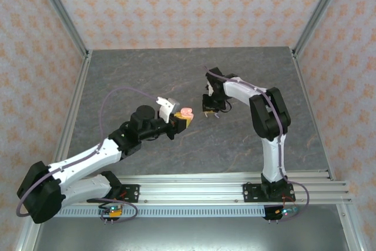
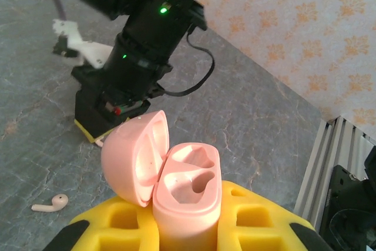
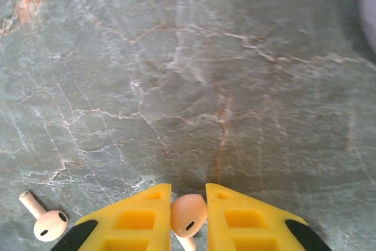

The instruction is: Insert wireless bluetooth earbuds into charging case

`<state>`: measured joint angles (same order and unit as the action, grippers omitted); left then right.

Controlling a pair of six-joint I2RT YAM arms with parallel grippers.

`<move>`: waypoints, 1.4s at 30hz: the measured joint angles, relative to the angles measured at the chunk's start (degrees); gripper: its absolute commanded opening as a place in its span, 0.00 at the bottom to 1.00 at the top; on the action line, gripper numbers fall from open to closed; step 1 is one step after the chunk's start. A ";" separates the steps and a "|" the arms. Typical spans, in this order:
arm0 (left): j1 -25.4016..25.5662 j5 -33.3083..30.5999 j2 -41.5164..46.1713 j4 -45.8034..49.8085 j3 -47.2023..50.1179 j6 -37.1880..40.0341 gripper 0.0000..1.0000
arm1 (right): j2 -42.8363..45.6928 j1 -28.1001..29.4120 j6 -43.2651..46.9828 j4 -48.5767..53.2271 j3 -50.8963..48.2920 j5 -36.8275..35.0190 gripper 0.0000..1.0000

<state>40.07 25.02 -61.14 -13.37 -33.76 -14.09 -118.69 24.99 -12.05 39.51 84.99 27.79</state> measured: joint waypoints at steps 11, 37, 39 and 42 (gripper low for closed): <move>0.02 -0.26 -2.91 -13.38 5.60 0.42 0.03 | 10.71 -5.60 -7.26 -13.11 -11.58 12.90 0.17; 0.02 -6.23 -11.91 -28.37 7.04 -4.79 0.04 | 38.27 -2.29 -17.79 -31.74 -19.47 21.57 0.18; 0.02 -6.16 -12.31 -28.50 6.25 -5.44 0.04 | 38.86 -1.09 -17.31 -31.95 -19.47 21.57 0.18; 0.02 -5.97 -12.63 -28.68 5.16 -6.34 0.04 | 39.04 0.66 -16.22 -31.89 -19.47 21.55 0.18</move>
<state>40.10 19.05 -73.78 -42.04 -28.60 -20.43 -79.66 25.65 -28.27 7.62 65.52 49.34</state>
